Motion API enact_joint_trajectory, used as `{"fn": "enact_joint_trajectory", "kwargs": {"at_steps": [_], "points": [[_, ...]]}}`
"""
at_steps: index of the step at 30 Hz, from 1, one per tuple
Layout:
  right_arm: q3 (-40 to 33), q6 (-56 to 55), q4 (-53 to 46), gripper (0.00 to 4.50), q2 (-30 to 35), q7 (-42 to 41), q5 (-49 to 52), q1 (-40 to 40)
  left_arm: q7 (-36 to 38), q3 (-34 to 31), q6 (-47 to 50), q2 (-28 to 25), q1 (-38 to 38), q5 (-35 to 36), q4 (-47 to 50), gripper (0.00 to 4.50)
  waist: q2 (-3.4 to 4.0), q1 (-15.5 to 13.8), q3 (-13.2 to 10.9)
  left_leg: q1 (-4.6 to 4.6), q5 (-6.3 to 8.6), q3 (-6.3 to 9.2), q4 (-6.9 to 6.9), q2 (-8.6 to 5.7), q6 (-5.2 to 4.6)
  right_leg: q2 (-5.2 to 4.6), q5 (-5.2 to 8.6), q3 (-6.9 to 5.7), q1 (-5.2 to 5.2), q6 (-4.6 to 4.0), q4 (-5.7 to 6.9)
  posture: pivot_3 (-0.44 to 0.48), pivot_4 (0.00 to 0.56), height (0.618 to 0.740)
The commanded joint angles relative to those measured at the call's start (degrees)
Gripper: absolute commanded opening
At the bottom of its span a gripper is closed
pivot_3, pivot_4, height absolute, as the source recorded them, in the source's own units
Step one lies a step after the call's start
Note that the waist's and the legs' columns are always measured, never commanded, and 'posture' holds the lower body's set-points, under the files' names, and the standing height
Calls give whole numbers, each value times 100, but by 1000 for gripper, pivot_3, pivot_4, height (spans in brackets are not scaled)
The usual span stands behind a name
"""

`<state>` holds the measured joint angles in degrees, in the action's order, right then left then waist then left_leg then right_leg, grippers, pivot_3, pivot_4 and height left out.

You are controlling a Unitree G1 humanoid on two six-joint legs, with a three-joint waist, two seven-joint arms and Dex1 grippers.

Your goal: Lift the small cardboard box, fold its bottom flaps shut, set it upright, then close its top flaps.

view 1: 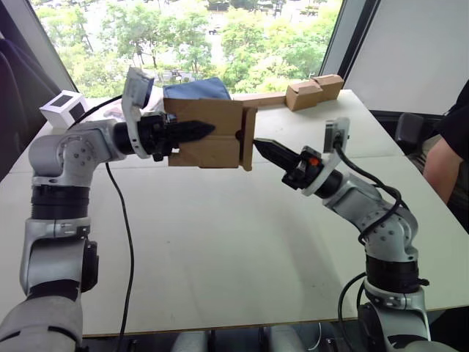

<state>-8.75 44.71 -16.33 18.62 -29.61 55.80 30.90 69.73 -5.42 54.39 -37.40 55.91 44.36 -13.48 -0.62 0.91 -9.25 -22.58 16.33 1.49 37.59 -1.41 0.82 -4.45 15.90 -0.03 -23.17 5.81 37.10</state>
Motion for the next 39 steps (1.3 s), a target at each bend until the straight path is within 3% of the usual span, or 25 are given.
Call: {"fn": "enact_joint_trajectory", "kwargs": {"at_steps": [1,5,8,13,28,31,34,39], "points": [[-21,-7,-256,104,-75,-19,233,-13,40,-82,-113,-20,138,-6,62,0,0,-1,0,0,0,0,0,0,0,0,0,0,0,0,0,0,150,740],[16,-30,-206,104,-99,-23,245,-40,65,-66,-136,-10,166,-39,20,0,0,-8,0,0,0,0,2,0,0,0,0,0,1,0,0,0,150,740],[33,-71,-169,793,-166,-10,226,-46,71,-62,-123,-8,172,-30,39,0,0,-1,0,0,0,0,2,0,0,0,0,0,1,0,1,0,150,740],[25,-89,-146,2822,-288,36,248,-62,70,-67,-98,-8,176,-21,63,0,0,2,0,0,0,0,2,0,0,0,0,0,0,0,1,0,150,740],[-61,-134,12,2822,-723,191,509,-147,54,-126,-60,-21,181,35,95,0,0,-2,0,0,0,0,2,0,0,0,0,0,0,0,1,0,150,740],[-49,-185,54,2031,-788,219,479,-197,66,-155,1,-40,147,109,195,0,0,4,0,0,0,0,2,0,0,0,0,0,0,0,1,0,150,740],[-62,-219,100,904,-822,234,487,-209,61,-171,26,-45,150,139,221,0,0,4,0,0,0,0,2,0,0,0,0,0,0,0,1,0,150,740],[-97,-304,171,904,-924,292,528,-215,55,-200,33,-44,164,156,212,0,0,9,0,0,0,0,1,0,0,1,0,0,0,0,1,0,150,740]]}}
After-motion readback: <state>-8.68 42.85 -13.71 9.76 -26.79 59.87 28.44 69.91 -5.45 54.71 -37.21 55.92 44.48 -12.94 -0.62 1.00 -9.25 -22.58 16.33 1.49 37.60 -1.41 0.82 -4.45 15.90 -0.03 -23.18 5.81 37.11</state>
